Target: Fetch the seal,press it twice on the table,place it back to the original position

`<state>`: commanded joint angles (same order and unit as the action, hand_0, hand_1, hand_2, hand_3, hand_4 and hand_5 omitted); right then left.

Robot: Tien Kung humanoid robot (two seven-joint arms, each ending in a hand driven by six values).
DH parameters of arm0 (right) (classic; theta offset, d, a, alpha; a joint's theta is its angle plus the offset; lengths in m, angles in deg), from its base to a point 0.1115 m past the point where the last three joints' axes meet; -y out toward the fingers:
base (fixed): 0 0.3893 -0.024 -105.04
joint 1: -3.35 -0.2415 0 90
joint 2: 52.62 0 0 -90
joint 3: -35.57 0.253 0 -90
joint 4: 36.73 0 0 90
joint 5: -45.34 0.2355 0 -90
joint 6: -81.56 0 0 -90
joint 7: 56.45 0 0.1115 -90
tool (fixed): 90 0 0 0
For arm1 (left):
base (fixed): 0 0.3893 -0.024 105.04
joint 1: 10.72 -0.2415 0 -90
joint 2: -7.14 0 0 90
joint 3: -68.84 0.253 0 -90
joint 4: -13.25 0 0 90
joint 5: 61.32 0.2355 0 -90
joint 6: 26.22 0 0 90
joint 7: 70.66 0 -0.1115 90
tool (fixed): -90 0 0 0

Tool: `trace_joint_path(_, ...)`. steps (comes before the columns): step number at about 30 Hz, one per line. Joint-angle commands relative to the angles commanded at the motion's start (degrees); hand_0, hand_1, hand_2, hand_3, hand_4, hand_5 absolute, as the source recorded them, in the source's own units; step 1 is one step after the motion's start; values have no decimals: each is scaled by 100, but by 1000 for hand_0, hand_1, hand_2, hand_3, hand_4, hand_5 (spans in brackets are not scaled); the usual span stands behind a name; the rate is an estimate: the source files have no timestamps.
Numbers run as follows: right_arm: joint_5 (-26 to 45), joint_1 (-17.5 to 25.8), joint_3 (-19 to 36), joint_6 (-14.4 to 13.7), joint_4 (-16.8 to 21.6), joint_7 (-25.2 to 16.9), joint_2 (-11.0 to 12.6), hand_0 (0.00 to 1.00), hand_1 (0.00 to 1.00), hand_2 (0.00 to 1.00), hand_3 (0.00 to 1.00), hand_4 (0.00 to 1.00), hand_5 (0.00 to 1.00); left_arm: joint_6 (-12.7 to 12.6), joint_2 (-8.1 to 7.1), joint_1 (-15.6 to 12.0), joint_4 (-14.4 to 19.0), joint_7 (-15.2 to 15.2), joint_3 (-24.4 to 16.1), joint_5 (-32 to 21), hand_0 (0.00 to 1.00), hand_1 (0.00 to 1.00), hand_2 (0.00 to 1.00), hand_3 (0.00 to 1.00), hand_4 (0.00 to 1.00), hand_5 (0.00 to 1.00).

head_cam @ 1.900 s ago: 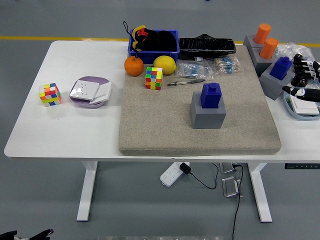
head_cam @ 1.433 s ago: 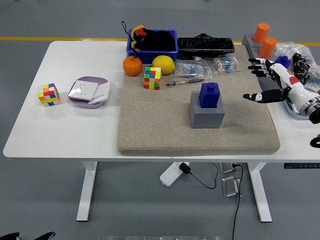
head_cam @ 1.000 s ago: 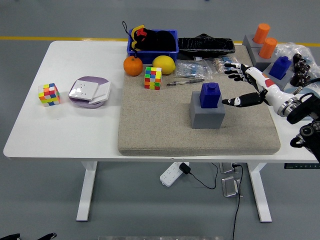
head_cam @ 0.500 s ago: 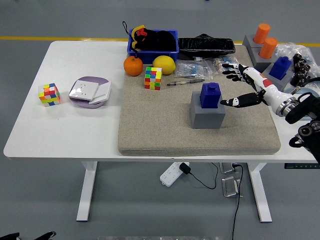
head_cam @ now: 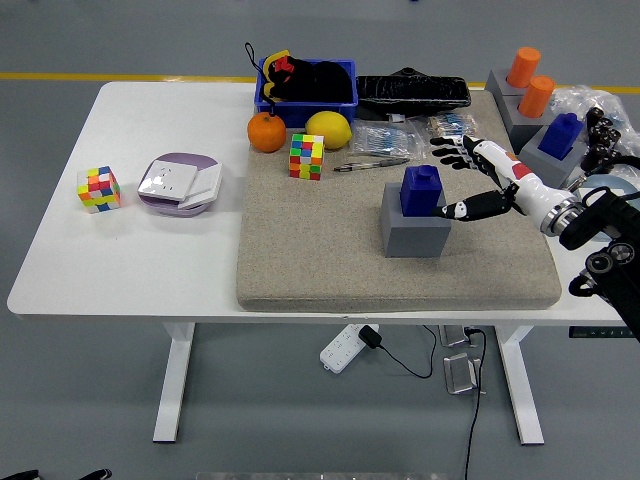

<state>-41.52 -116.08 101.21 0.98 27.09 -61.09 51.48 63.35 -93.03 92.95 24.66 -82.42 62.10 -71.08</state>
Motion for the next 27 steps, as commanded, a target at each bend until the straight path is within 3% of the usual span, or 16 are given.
trace_joint_path(3, 6, -16, -61, 8, 5, -2, 23, 853, 817, 812, 857, 998, 2, 1, -12, 35, 10, 50, 100, -100, 811, 783, 760, 797, 676, 429)
trace_joint_path(7, -70, 161, 198, 58, 125, 31, 321, 853, 813, 808, 858, 998, 2, 4, -8, 35, 11, 58, 133, -120, 812, 783, 760, 798, 676, 427)
trace_joint_path(22, -90, 193, 264, 61, 132, 37, 351, 849, 811, 805, 854, 998, 2, 4, -7, 28, 9, 67, 150, -144, 812, 784, 760, 798, 676, 428)
trace_joint_path(27, -217, 412, 854, 73, 198, 47, 506, 849, 811, 805, 854, 998, 2, 8, -2, 57, 15, 93, 201, -210, 812, 784, 760, 798, 676, 428)
